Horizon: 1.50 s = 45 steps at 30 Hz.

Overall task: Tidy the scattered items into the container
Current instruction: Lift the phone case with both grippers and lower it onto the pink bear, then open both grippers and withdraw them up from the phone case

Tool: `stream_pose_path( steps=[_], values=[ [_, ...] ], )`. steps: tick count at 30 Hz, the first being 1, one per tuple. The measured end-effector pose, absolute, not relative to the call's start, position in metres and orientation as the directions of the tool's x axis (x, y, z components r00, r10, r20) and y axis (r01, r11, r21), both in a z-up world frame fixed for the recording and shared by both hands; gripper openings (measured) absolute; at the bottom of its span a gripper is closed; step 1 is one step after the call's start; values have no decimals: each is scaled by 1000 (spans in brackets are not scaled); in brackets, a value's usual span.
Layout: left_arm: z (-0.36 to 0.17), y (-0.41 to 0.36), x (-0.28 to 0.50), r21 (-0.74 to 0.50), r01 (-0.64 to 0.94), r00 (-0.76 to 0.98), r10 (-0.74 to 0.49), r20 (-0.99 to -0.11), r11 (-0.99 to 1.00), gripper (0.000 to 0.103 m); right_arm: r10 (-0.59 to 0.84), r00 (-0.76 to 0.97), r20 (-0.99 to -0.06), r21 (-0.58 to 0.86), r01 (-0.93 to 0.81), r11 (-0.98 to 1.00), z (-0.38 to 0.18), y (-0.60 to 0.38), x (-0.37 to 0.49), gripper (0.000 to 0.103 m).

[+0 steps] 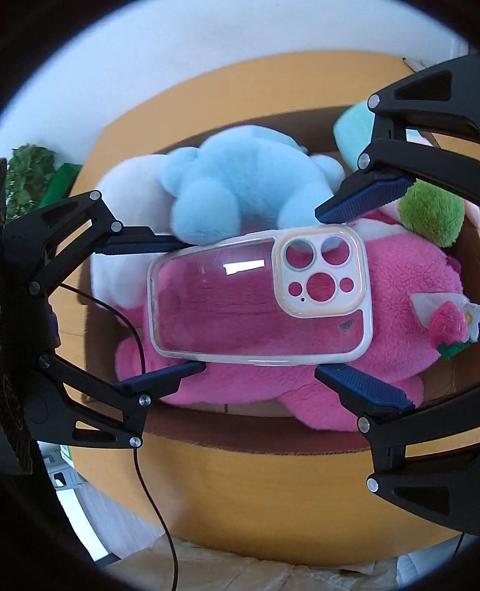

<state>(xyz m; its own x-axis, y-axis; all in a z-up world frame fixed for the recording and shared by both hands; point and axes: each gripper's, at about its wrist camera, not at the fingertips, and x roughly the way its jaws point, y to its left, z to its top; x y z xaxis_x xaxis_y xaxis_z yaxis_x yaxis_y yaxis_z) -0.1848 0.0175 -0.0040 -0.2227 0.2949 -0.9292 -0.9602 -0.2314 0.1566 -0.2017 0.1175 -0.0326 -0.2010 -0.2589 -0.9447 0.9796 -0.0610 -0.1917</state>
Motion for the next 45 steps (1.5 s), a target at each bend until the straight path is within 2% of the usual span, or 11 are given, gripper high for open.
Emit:
stream_pose_path(
  steps=[3,7,15,17,18,22,25,29,30,34,45],
  values=[
    [-3,18,-180,150,-953,-229,302,-925,-263,86,-266,-219,-939,-194,974,-119,-33,118,-200,78],
    [3,13,-160,222,-910,-331,293,-897,-350,90,-318,-283,-905,-230,953,-195,-16,126,-189,78],
    [31,-32,-102,300,-735,-571,315,-758,-608,90,-420,-493,-762,-335,855,-396,16,162,-110,78],
    [42,-44,-81,259,-666,-620,327,-713,-699,96,-429,-598,-677,-363,778,-513,21,162,-88,78],
    [48,-52,-70,222,-633,-639,338,-691,-742,103,-424,-641,-640,-353,735,-579,22,165,-76,78],
    [47,-67,-30,20,-479,-680,356,-641,-877,103,-369,-756,-541,-193,538,-821,14,167,-40,78],
    [38,-70,-13,-95,-364,-692,337,-639,-927,103,-258,-787,-560,-55,346,-937,-2,167,-34,78],
    [19,-64,-3,-128,-186,-735,224,-640,-974,103,-149,-726,-671,118,94,-989,-16,182,-39,78],
    [15,-62,-1,-130,-157,-737,204,-644,-979,103,-118,-722,-681,120,49,-992,-18,184,-34,78],
    [3,-59,1,-176,-91,-730,186,-658,-980,103,16,-734,-679,-18,-6,-1000,-32,168,-22,78],
    [0,-59,-2,-191,-39,-729,159,-665,-981,103,68,-749,-659,-76,-24,-997,-24,162,-14,79]
  ],
)
